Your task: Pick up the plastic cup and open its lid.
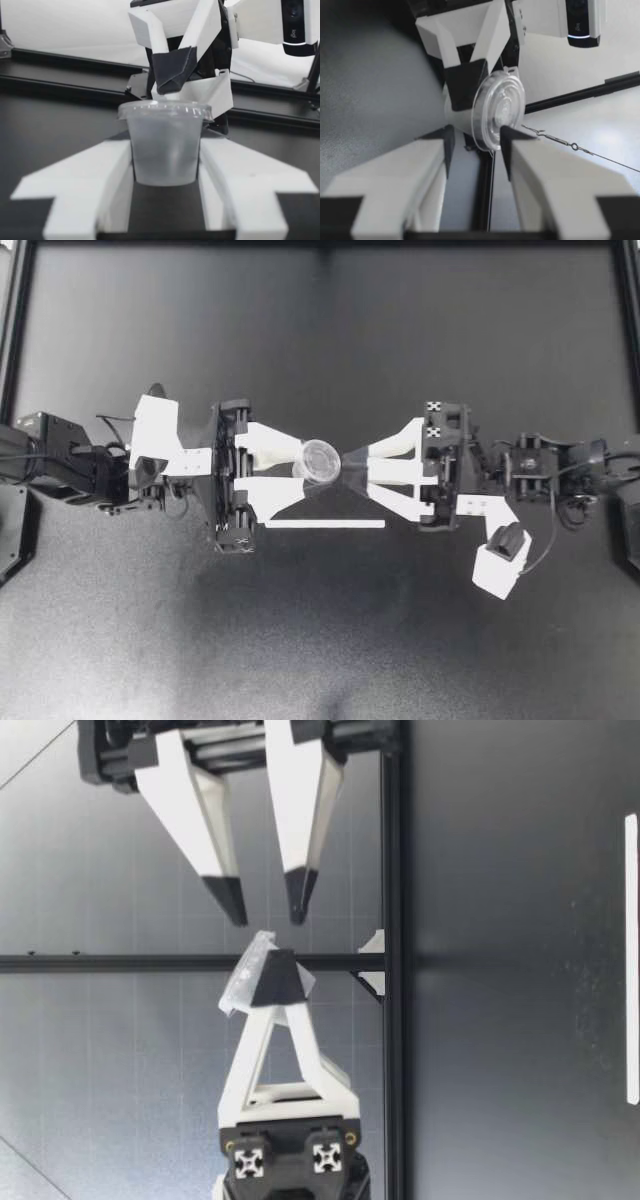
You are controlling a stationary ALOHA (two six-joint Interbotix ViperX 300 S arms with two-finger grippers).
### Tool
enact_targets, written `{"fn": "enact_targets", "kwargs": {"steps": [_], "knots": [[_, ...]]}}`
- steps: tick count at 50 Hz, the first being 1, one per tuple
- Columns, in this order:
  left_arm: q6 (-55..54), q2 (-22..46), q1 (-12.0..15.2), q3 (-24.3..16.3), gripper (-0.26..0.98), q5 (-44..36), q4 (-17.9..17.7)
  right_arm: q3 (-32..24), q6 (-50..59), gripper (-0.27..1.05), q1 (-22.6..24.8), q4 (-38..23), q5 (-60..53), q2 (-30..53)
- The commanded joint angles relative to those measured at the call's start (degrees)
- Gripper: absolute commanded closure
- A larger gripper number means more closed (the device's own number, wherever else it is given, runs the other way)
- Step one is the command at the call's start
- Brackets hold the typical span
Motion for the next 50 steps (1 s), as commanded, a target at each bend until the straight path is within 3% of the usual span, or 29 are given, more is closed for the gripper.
{"fn": "enact_targets", "kwargs": {"steps": [1, 16, 34, 42, 50], "knots": [[-0.1, -1.3, 0.2, -0.4, 0.59, -0.6, -0.1, -1.8, 0.1, 0.32, 0.2, 0.4, -0.5, -0.2], [-0.1, -0.7, 0.1, -0.3, 0.59, -0.5, 0.2, -2.2, -0.7, 0.32, 0.2, 3.2, -2.0, -1.6], [-1.8, -0.2, 0.1, 0.7, 0.59, -0.2, 0.5, 2.9, -4.3, 0.32, -0.3, 8.3, -5.4, -10.5], [-0.3, -1.4, 0.1, 1.2, 0.59, -0.2, 1.2, 4.6, 3.7, 0.32, 0.3, 9.3, -4.8, -9.1], [2.4, -3.3, 0.1, 2.4, 0.59, 0.0, 1.6, 5.8, 20.7, 0.32, 0.5, 9.2, -2.2, -9.8]]}}
